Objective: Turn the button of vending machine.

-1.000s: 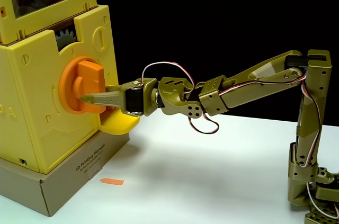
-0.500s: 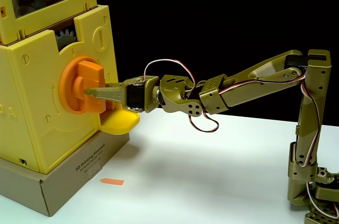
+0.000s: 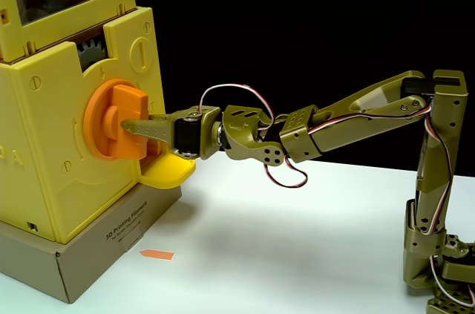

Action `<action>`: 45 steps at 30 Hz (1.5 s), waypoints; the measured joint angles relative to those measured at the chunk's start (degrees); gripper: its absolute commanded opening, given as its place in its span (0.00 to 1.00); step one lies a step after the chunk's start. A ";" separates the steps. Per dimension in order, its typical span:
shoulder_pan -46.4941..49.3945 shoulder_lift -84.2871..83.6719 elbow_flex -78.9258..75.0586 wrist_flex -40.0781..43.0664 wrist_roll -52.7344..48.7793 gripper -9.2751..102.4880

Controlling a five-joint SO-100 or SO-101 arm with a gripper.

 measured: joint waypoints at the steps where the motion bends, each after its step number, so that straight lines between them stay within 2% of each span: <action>1: 0.00 0.00 0.00 0.18 -0.18 0.08; 11: -0.62 0.00 0.00 0.79 0.62 0.08; 17: -0.97 0.18 -0.09 1.76 11.69 0.08; 24: -2.02 0.62 -0.09 2.29 37.79 0.08; 36: -3.16 0.62 -0.09 2.81 94.13 0.08; 45: -3.43 0.62 0.00 2.90 127.88 0.08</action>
